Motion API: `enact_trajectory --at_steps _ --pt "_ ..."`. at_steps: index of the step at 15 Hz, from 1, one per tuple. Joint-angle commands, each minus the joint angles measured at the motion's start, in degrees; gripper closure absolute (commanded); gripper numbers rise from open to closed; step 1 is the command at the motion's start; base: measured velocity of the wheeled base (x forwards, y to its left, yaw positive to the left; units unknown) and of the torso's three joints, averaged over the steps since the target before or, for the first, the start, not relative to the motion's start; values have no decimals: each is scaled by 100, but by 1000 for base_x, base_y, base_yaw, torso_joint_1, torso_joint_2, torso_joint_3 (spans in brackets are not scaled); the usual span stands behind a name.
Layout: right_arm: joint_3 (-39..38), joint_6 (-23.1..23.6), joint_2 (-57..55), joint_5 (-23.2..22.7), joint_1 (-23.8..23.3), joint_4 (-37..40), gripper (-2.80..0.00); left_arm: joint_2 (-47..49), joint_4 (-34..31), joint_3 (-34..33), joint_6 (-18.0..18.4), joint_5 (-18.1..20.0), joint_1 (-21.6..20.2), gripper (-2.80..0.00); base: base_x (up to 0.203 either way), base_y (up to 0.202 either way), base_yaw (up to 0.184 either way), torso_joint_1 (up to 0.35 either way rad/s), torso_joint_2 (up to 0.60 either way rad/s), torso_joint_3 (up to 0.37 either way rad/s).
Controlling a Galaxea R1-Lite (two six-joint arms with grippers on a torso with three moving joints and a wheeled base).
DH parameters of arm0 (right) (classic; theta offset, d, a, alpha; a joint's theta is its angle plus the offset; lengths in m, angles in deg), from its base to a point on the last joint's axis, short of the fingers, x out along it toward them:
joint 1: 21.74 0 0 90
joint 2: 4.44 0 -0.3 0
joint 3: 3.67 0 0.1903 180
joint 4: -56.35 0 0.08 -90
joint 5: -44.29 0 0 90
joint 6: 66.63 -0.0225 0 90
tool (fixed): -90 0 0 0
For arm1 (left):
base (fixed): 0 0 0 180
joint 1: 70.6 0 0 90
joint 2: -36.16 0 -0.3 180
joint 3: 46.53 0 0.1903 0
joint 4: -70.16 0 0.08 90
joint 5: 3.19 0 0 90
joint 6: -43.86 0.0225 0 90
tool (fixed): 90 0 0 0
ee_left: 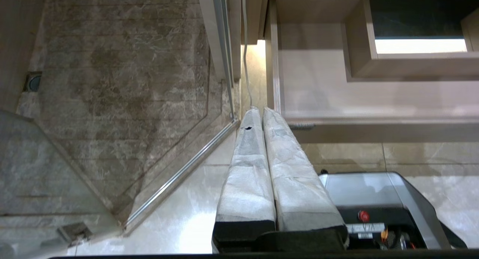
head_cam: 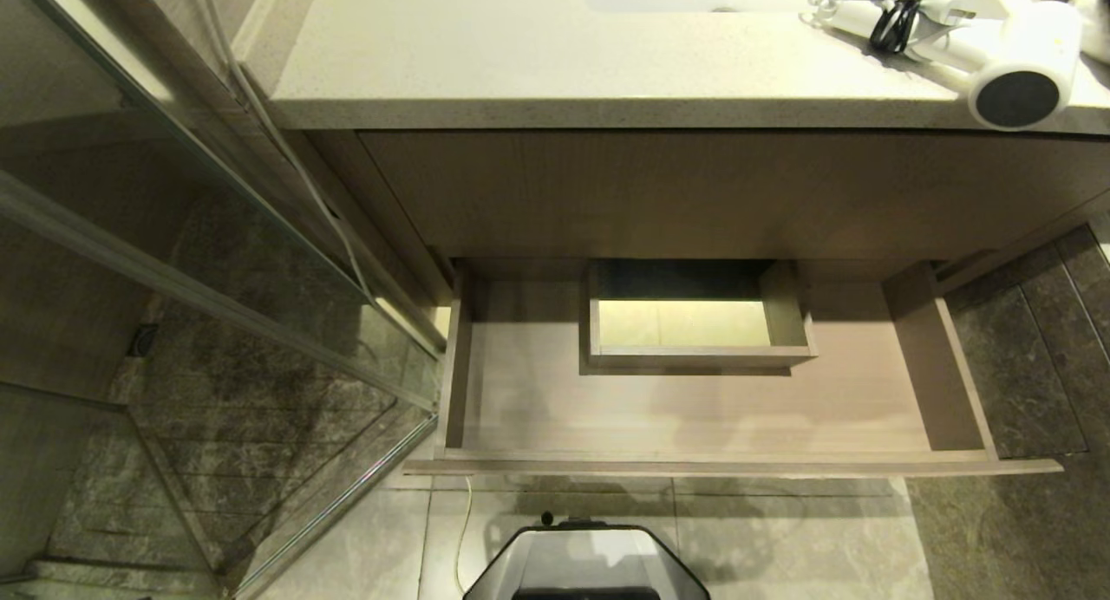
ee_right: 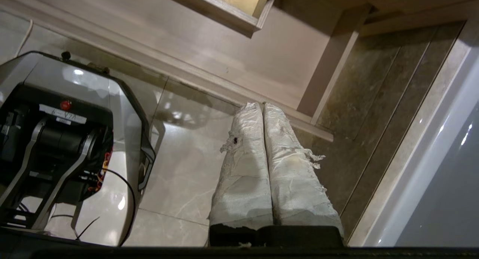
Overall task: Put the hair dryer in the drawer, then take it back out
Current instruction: Close the drawer
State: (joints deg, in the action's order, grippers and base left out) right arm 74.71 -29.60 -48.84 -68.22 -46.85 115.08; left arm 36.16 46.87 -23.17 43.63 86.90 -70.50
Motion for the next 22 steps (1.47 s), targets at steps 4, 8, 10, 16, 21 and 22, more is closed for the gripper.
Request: enact_trajectory --at_steps 4,8,10,16,21,22 --pt "-333 23 291 -16 -2 -11 0 0 1 -6 -3 -3 -1 0 0 0 0 -242 -76 -321" --pt "-412 23 326 37 -2 -135 0 0 1 -4 -3 0 -1 0 0 0 0 -209 -131 -340" --pt "-412 14 326 107 -2 -135 0 0 1 0 -3 0 -1 0 0 0 0 -178 -169 -348" --pt "-741 -143 492 176 4 -277 0 0 1 -9 -3 0 -1 0 0 0 0 -167 32 -137" --pt "-852 -144 510 186 -2 -364 0 0 1 -9 -3 0 -1 0 0 0 0 -309 465 150" --pt "-903 -144 530 186 1 -415 0 0 1 -9 -3 0 -1 0 0 0 0 -371 552 163"
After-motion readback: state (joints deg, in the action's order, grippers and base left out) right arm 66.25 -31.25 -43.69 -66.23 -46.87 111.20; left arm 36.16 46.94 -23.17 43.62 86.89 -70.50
